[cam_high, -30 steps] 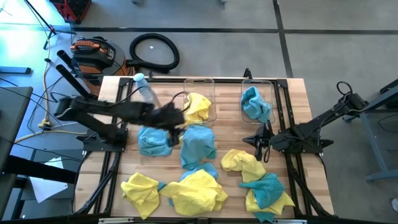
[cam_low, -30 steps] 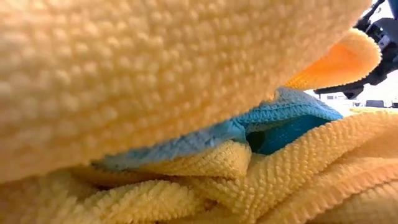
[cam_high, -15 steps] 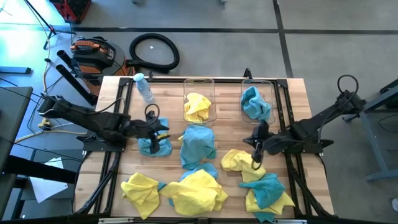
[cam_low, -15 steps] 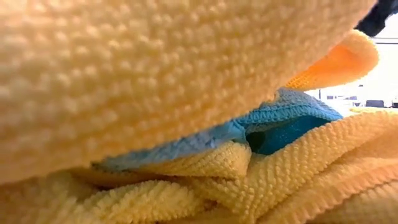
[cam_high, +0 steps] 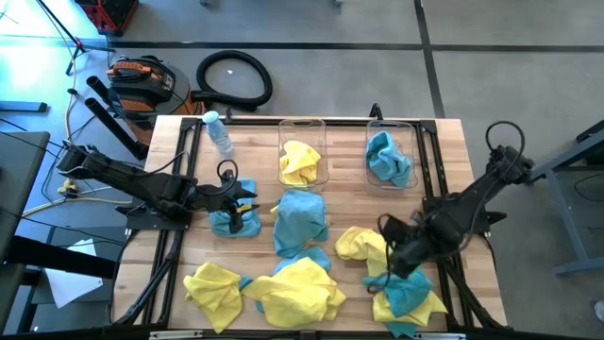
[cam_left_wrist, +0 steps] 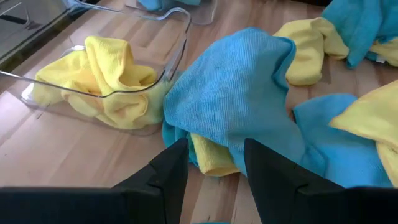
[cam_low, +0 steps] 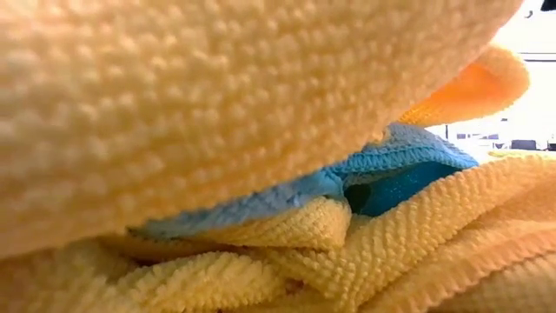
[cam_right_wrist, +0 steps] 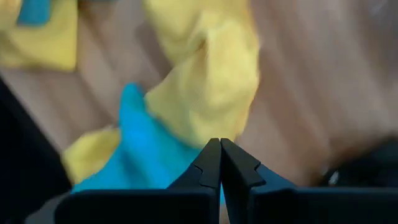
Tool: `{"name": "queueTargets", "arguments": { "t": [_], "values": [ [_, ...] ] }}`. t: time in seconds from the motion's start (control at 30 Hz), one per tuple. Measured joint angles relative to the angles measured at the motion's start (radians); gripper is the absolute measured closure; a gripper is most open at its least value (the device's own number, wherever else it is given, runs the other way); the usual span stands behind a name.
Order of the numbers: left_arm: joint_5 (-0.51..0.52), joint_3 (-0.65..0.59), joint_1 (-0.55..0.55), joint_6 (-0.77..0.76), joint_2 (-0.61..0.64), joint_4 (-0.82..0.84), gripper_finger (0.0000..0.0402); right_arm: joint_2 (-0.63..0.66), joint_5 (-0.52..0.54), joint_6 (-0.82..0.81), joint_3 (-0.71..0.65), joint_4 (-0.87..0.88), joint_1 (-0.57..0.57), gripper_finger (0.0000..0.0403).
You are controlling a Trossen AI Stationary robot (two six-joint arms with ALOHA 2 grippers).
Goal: Sort microfiber towel by color & place in baskets
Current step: Put the blue towel into the right transparent bin
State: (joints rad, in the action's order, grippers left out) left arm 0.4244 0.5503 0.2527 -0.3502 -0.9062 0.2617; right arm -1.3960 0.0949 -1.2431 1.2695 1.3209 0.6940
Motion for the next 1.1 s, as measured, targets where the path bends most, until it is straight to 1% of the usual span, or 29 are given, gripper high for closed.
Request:
{"name": "queueTargets", "arguments": {
  "t": [0.03,0.1,0.17,0.2,0.3,0.4,0.53,0.67,0.8,0.9,1.0,1.1],
  "values": [
    [0.0,0.0,0.0,0.008,0.0,0.0,0.0259,-0.01,-0.013,-0.051,0.012,-0.003,0.019,0.0402],
    [0.0,0.0,0.0,0.02,0.0,0.0,0.0259,-0.023,-0.072,-0.172,0.03,-0.004,0.048,0.0397],
    [0.0,0.0,0.0,0.03,0.0,0.001,0.0259,-0.031,-0.143,-0.272,0.04,-0.009,0.074,0.0385],
    [-0.001,0.0,0.0,0.03,0.0,0.001,0.0259,-0.032,-0.161,-0.32,0.041,-0.013,0.089,0.0377],
    [-0.007,0.0,-0.001,0.03,0.0,0.002,0.0259,-0.032,-0.166,-0.452,0.041,-0.01,0.13,0.0342],
    [-0.039,0.0,-0.001,0.039,0.0,0.003,0.0259,-0.032,-0.163,-0.565,0.041,-0.015,0.17,0.0299],
    [-0.068,0.0,-0.001,0.039,0.0,0.004,0.0259,-0.032,-0.122,-0.675,0.008,-0.062,0.225,0.0246],
    [-0.069,0.0,-0.001,0.038,0.0,0.004,0.0259,-0.045,-0.141,-0.741,-0.065,-0.123,0.262,0.0208],
    [-0.07,0.0,-0.001,0.038,0.0,0.004,0.0259,-0.071,-0.175,-0.747,-0.129,-0.194,0.276,0.0191],
    [-0.07,0.0,-0.001,0.038,0.0,0.004,0.0259,-0.095,-0.174,-0.741,-0.155,-0.237,0.276,0.019],
    [-0.07,0.0,-0.001,0.028,0.0,0.003,0.0259,-0.128,-0.171,-0.712,-0.16,-0.24,0.276,0.0194],
    [-0.071,0.0,-0.001,0.016,0.0,0.004,0.0259,-0.154,-0.187,-0.676,-0.16,-0.27,0.276,0.0218]
  ]
}}
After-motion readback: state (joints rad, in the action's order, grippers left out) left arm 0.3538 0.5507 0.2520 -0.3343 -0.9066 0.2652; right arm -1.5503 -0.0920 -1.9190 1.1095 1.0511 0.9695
